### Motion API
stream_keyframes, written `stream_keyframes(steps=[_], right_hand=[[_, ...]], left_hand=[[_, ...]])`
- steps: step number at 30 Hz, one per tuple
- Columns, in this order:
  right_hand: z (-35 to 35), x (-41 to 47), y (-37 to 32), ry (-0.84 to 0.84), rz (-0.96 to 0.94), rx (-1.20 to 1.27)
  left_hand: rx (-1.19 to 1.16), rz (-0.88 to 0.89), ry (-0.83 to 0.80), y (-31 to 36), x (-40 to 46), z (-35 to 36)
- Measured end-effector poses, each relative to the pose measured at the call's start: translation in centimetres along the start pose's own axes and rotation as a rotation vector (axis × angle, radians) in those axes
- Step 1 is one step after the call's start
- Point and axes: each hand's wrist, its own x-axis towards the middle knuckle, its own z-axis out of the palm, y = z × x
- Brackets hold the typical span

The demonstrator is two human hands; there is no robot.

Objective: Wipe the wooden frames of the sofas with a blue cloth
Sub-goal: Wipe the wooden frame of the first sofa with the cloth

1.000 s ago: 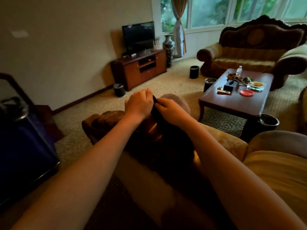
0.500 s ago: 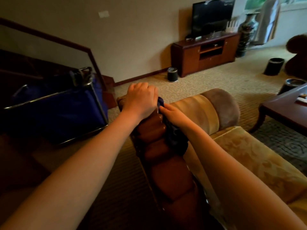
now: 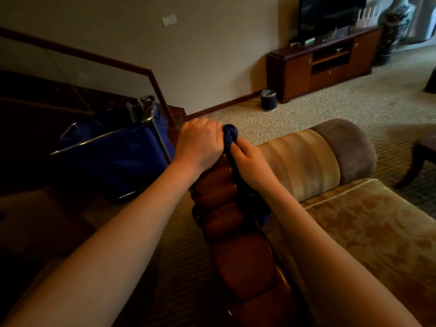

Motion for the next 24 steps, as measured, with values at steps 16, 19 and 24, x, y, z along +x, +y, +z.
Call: stream_keyframes(steps=[16,19,24], right_hand=[[-1.8,-8.4,1.6,-0.051,-0.023,0.240],[-1.3,-7.2,0.0,-0.028,-0.187,0.101],[-0.4,-2.4,2.3,0.033,-0.027,0.005]], left_hand=[[-0.034,0.036,0.043,0.1,-0.3,0.1],[0.004,0.035,0.070,0.0,-0.1,0.5],[-0.005,0.051,0.105,-0.1,-0.4,0.5]])
